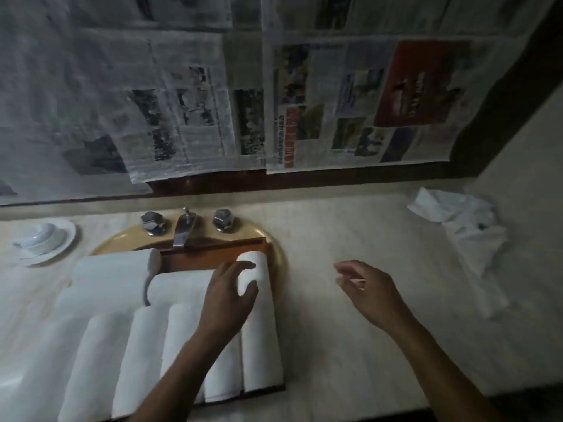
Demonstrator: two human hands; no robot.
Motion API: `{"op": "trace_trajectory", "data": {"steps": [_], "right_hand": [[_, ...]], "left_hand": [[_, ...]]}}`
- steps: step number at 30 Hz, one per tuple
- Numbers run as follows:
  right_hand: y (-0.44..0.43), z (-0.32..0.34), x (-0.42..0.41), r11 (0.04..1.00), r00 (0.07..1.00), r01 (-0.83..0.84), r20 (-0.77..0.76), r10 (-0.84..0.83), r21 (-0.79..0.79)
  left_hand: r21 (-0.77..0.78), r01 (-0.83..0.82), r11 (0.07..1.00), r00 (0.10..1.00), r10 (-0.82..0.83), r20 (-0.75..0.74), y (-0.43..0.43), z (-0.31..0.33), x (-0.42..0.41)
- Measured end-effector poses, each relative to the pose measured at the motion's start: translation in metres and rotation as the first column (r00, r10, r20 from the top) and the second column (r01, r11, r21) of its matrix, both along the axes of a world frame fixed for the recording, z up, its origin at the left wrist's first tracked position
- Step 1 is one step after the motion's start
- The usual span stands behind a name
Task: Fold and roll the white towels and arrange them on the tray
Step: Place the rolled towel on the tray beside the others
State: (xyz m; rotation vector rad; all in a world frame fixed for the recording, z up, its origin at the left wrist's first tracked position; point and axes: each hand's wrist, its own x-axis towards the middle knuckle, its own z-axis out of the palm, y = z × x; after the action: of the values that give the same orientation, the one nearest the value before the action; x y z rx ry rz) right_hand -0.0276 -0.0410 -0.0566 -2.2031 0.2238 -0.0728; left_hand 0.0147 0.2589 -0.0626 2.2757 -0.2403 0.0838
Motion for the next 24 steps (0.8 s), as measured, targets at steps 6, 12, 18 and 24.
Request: {"op": "trace_trajectory", "data": {"steps": [6,12,18,24], "right_hand": [[-0.119,-0.017,-0.03,0.967,0.971,0.24,0.022,-0.239,-0.08],[-0.263,-0.061,-0.036,0.852,0.889,0.42,-0.048,-0.456,-0.313],[-0.349,-0.12,-0.035,0.762,0.851,0.332,-0.173,-0.496,-0.556],[-0.391,-0.141,-0.037,0.802,0.922,0.289,-0.074,-0.381,-0.523]], "left_hand": [[-0.092,0.086,0.992,0.996,-0.088,-0.013,-0.112,0.005,0.017],[-0.173,0.104,0.979,0.981,-0.13,-0.142,-0.237,-0.002,0.013],[-0.153,0.128,0.98,0.967,-0.158,-0.202,-0.32,-0.005,0.003],[-0.102,0.136,0.985,0.954,-0.158,-0.255,-0.358,-0.012,-0.007]]}}
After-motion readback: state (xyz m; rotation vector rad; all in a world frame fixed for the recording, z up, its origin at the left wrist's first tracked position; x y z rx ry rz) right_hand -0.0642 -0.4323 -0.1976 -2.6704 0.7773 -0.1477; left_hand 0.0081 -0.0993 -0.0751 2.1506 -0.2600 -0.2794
